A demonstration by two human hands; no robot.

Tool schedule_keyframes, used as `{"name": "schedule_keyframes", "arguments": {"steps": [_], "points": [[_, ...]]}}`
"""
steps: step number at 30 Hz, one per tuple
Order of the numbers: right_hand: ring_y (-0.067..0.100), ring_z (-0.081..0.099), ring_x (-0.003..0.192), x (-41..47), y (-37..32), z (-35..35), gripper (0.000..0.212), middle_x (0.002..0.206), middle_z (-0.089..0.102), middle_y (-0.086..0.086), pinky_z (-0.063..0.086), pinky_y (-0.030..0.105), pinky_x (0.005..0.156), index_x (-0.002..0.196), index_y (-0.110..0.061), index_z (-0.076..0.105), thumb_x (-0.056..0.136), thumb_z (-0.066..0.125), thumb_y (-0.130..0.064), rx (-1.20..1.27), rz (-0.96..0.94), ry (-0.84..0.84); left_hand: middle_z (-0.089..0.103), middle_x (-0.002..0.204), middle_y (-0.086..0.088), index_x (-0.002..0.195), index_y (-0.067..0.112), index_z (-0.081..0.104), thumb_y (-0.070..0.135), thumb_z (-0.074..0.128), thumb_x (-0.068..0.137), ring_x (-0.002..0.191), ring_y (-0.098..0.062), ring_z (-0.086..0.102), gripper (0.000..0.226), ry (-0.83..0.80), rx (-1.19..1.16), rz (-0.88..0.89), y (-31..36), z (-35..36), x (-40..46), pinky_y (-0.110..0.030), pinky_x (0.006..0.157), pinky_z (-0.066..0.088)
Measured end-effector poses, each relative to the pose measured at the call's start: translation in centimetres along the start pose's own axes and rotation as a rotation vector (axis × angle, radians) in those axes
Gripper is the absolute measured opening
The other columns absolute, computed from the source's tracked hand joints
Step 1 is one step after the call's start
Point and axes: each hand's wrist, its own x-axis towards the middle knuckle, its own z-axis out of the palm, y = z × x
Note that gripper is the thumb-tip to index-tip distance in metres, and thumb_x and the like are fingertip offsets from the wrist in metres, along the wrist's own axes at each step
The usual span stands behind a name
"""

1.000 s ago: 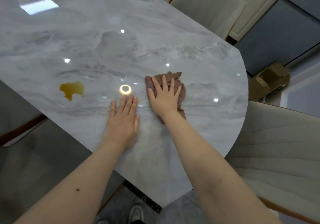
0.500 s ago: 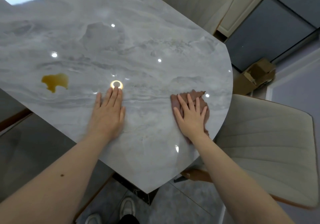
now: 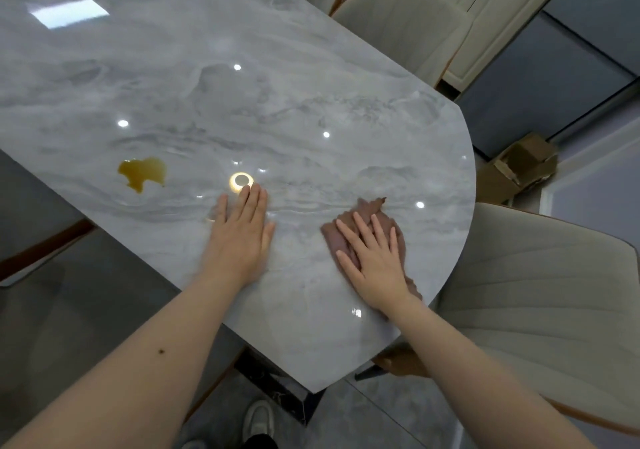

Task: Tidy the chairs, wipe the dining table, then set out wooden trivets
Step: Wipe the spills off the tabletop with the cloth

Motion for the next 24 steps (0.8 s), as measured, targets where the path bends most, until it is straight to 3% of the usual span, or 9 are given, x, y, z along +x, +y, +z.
{"name": "schedule_keyframes", "arguments": {"steps": [6, 9, 11, 15, 21, 24], "points": [[0.027, -0.002, 0.148, 10.7, -5.8, 0.6, 0.055, 0.162, 0.006, -0.004, -0.010, 0.056, 0.115, 0.150, -0.041, 0.016, 0.098, 0.027, -0.054, 0.024, 0.206, 0.039, -0.004, 0.160, -0.002, 0.151, 0.010, 0.000, 0.042, 0.003, 0.093, 0.147, -0.013, -0.007, 0.066, 0.019, -0.112, -0.015, -0.3, -0.4, 0.3, -0.037, 0.117, -0.013], [0.028, -0.004, 0.148, 13.6, -10.2, 1.4, 0.056, 0.162, 0.005, -0.003, -0.012, 0.057, 0.114, 0.151, -0.040, 0.015, 0.098, 0.026, -0.054, 0.033, 0.165, 0.040, -0.004, 0.160, 0.000, 0.151, 0.013, 0.002, 0.035, 0.015, 0.101, 0.146, -0.009, -0.006, 0.057, 0.057, -0.388, -0.018, -0.8, -1.1, 0.4, -0.029, 0.118, -0.010], [0.028, -0.003, 0.148, 13.4, -12.1, 1.6, 0.056, 0.162, 0.006, -0.003, -0.010, 0.056, 0.115, 0.151, -0.040, 0.015, 0.098, 0.027, -0.054, 0.012, 0.018, 0.042, 0.006, 0.159, 0.000, 0.151, 0.013, 0.014, 0.032, 0.022, 0.100, 0.146, -0.008, 0.003, 0.055, 0.140, -0.555, -0.052, -1.3, -2.2, 0.5, -0.026, 0.119, -0.002], [0.024, 0.000, 0.149, 13.2, -10.8, 1.1, 0.056, 0.161, 0.010, -0.007, -0.008, 0.050, 0.118, 0.149, -0.043, 0.020, 0.096, 0.028, -0.057, -0.004, -0.322, 0.005, 0.024, 0.156, -0.008, 0.147, 0.009, 0.031, 0.022, 0.032, 0.102, 0.145, -0.021, 0.019, 0.046, 0.331, -0.375, -0.161, -7.0, -4.9, 2.7, -0.030, 0.117, 0.001], [0.027, -0.003, 0.148, 20.8, -14.4, 1.2, 0.056, 0.162, 0.006, -0.003, -0.011, 0.055, 0.115, 0.151, -0.040, 0.017, 0.097, 0.027, -0.055, 0.016, -0.084, 0.025, 0.016, 0.158, -0.011, 0.150, 0.008, 0.022, 0.024, 0.024, 0.103, 0.147, -0.026, 0.010, 0.049, 0.312, -0.172, -0.620, -17.7, -6.1, 4.1, -0.040, 0.118, -0.002], [0.030, -0.008, 0.147, 23.8, -19.1, 1.9, 0.058, 0.162, 0.002, 0.001, -0.013, 0.059, 0.113, 0.151, -0.037, 0.014, 0.097, 0.025, -0.054, 0.031, -0.028, 0.017, 0.017, 0.158, -0.011, 0.149, 0.007, 0.023, 0.024, 0.024, 0.103, 0.146, -0.025, 0.010, 0.050, 0.280, -0.140, -0.704, -19.6, -5.5, 3.4, -0.041, 0.118, -0.001]]}}
